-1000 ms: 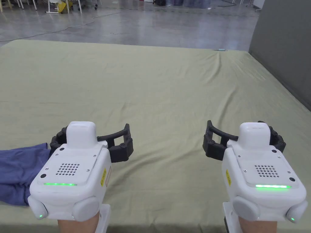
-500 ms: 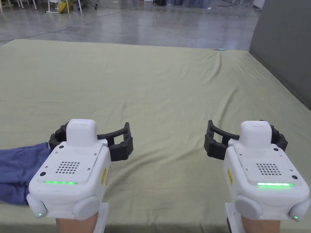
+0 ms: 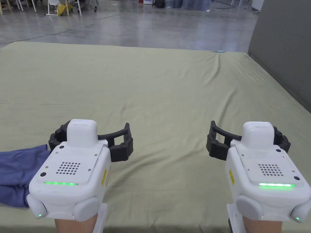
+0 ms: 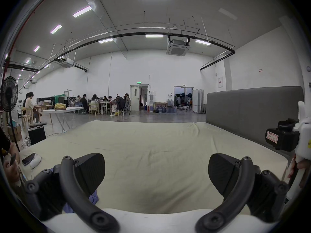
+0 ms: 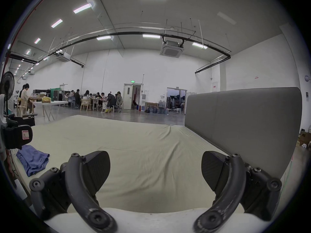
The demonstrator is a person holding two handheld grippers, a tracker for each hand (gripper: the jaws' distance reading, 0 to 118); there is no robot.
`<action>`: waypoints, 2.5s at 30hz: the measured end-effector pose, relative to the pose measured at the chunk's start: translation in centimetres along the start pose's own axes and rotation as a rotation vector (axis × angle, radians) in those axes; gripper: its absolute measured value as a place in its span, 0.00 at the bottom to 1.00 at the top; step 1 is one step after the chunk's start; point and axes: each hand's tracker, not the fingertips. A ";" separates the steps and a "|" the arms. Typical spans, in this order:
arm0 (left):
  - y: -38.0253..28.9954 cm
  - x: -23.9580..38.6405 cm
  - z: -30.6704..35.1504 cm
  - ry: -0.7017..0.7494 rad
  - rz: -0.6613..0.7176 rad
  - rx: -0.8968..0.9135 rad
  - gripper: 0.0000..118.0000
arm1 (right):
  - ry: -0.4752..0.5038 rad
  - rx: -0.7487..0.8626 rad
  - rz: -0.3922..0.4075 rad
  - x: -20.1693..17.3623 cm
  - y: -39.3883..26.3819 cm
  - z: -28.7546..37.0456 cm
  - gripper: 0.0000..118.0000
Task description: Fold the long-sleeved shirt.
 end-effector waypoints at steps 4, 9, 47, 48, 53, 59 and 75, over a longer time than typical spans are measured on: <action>0.0 0.0 0.0 0.000 -0.001 0.002 0.99 | 0.005 -0.004 0.001 0.0 0.0 0.0 0.93; 0.1 -0.2 0.0 0.001 0.006 0.003 0.99 | -0.010 0.007 0.005 -0.2 0.2 0.1 0.93; -0.2 0.5 1.0 0.014 -0.034 0.003 0.99 | 0.002 -0.015 0.003 -0.3 0.0 0.3 0.93; -0.3 0.5 1.0 0.013 -0.035 0.003 1.00 | 0.032 -0.078 -0.007 -0.2 0.3 0.2 0.93; -0.2 0.4 1.0 0.017 -0.029 0.005 0.99 | -0.038 -0.219 -0.114 -0.7 2.1 -0.4 0.93; 0.0 0.3 1.0 0.027 -0.014 0.015 0.99 | -0.088 -0.224 -0.127 -1.4 3.0 -0.3 0.93; 0.0 0.3 1.0 0.025 -0.009 0.008 0.99 | -0.072 -0.266 -0.149 -0.8 3.0 -0.3 0.93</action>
